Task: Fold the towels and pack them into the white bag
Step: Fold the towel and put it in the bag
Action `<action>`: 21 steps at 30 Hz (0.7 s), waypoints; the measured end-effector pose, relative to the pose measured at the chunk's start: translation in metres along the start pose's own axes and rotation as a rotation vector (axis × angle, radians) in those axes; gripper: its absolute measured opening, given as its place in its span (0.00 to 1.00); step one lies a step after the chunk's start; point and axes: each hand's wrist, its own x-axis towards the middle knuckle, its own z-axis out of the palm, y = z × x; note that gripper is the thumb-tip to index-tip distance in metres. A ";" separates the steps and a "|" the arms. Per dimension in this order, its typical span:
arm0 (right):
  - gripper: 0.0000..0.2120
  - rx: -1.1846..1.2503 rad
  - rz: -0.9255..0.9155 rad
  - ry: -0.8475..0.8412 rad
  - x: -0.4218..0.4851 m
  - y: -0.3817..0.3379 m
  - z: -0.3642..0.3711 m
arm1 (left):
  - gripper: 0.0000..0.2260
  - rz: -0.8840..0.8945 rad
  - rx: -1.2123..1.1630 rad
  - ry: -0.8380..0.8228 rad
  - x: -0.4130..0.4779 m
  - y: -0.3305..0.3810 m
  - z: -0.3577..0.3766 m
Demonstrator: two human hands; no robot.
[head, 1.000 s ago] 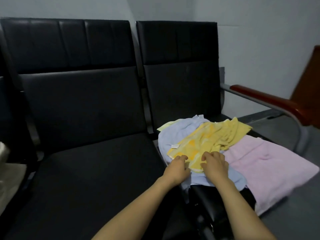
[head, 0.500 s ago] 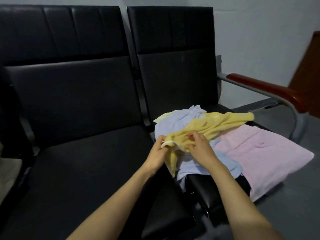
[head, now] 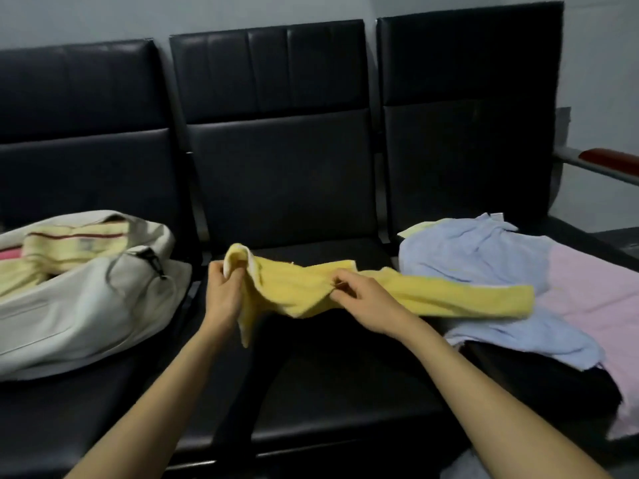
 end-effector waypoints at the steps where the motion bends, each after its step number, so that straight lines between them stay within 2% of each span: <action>1: 0.07 0.171 -0.018 -0.090 0.000 -0.014 0.009 | 0.04 -0.008 0.010 0.054 0.001 -0.004 -0.015; 3: 0.10 0.405 0.004 -0.161 0.004 -0.024 0.024 | 0.05 -0.049 0.027 0.096 0.003 -0.015 -0.038; 4: 0.11 0.351 0.030 -0.151 0.006 -0.022 0.029 | 0.05 -0.077 0.105 0.086 0.004 -0.021 -0.046; 6: 0.12 -0.042 0.097 -0.157 0.010 -0.008 0.035 | 0.06 -0.128 0.378 -0.006 0.010 -0.032 -0.057; 8: 0.16 -0.361 0.193 -0.248 0.012 0.011 0.039 | 0.13 -0.203 0.630 -0.169 0.011 -0.038 -0.061; 11: 0.24 -0.501 0.243 -0.399 0.010 0.027 0.046 | 0.21 -0.196 0.912 -0.315 0.001 -0.034 -0.063; 13: 0.28 -0.541 0.244 -0.438 0.011 0.033 0.050 | 0.27 -0.187 0.874 -0.432 -0.003 -0.029 -0.069; 15: 0.29 -0.527 0.252 -0.391 0.013 0.036 0.053 | 0.32 -0.299 0.799 -0.631 -0.003 -0.026 -0.077; 17: 0.31 -0.466 0.289 -0.306 0.016 0.039 0.056 | 0.31 -0.357 0.765 -0.755 -0.003 -0.026 -0.083; 19: 0.33 -0.456 0.349 -0.281 0.018 0.040 0.059 | 0.30 -0.314 0.668 -0.628 -0.001 -0.028 -0.086; 21: 0.26 -0.514 0.376 -0.309 0.020 0.042 0.061 | 0.27 -0.230 0.699 -0.395 0.006 -0.038 -0.087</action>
